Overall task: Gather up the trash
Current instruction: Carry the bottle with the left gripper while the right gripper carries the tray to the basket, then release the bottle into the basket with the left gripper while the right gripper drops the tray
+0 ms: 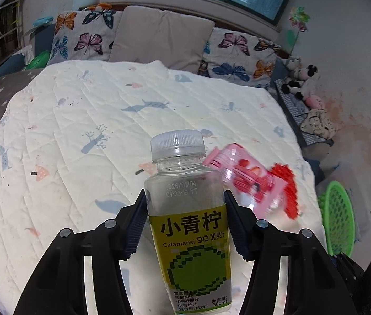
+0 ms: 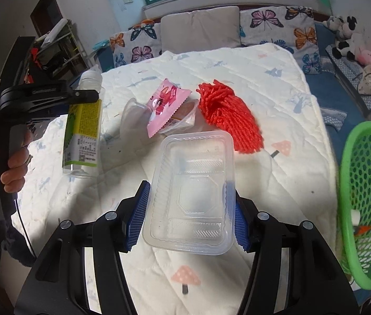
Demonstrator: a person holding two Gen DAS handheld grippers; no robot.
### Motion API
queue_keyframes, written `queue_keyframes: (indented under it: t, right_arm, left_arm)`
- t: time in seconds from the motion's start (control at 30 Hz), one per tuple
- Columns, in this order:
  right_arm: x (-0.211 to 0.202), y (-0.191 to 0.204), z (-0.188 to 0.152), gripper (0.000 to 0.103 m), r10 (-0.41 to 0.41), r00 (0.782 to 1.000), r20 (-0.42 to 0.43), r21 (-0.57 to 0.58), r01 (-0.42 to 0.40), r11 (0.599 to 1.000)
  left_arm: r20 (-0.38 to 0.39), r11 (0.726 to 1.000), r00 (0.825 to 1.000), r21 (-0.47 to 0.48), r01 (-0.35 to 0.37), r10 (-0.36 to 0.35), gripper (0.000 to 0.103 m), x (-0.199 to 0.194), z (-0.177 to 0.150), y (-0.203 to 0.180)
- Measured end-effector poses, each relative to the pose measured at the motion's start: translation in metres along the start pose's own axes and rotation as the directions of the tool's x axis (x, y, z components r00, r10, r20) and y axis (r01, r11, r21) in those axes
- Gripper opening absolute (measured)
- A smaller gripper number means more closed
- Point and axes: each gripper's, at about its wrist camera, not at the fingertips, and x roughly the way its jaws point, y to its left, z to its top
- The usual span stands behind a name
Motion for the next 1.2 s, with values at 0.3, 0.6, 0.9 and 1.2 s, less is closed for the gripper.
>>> queue_keyframes:
  t: [0.3, 0.6, 0.9, 1.2]
  right_arm:
    - [-0.037, -0.021, -0.012, 0.058, -0.047, 0.998, 0.05, 0.035, 0.045, 0.998]
    - [-0.081, -0.073, -0.027, 0.058, -0.14, 0.986, 0.09, 0.129, 0.128, 0.983]
    - [-0.123, -0.135, -0.045, 0.058, -0.259, 0.96, 0.106, 0.226, 0.23, 0.947]
    - [-0.136, -0.188, -0.057, 0.059, -0.334, 0.939, 0.085, 0.313, 0.293, 0.903]
  left_arm:
    - [0.041, 0.99, 0.993, 0.093, 0.106, -0.11, 0.055, -0.037, -0.012, -0.053]
    - [0.001, 0.964, 0.98, 0.183, 0.193, -0.197, 0.055, -0.031, -0.021, -0.125]
    - [-0.049, 0.924, 0.964, 0.275, 0.264, -0.261, 0.055, -0.019, -0.027, -0.199]
    - [-0.091, 0.887, 0.948, 0.337, 0.316, -0.304, 0.055, -0.009, -0.037, -0.252]
